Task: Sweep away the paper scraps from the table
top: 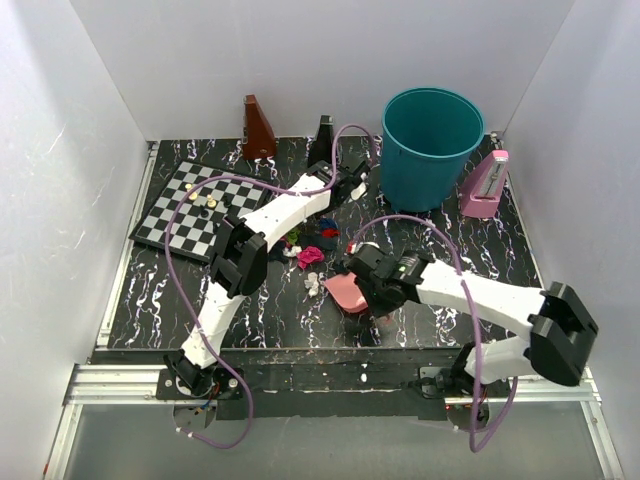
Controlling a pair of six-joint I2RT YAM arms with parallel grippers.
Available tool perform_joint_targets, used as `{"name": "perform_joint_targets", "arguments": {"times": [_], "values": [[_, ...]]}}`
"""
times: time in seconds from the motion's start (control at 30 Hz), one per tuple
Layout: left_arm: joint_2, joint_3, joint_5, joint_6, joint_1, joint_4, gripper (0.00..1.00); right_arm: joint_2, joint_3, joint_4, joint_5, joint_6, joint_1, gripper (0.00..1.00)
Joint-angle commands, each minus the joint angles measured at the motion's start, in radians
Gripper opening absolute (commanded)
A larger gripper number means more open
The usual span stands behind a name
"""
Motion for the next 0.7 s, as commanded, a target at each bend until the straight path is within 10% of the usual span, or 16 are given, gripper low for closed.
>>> {"name": "perform_joint_targets", "arguments": {"times": [0.0, 0.67], "values": [[-0.012, 0.069, 0.083, 0.002, 0.002, -0.068, 0.00, 0.095, 0.062, 0.066, 0.054, -0.076, 0.004, 0.01], [-0.056, 0.046, 0.362, -0.108, -0.056, -0.254, 0.00, 0.247, 0.184, 0.122, -0.062, -0.120, -0.039, 0.01]]}}
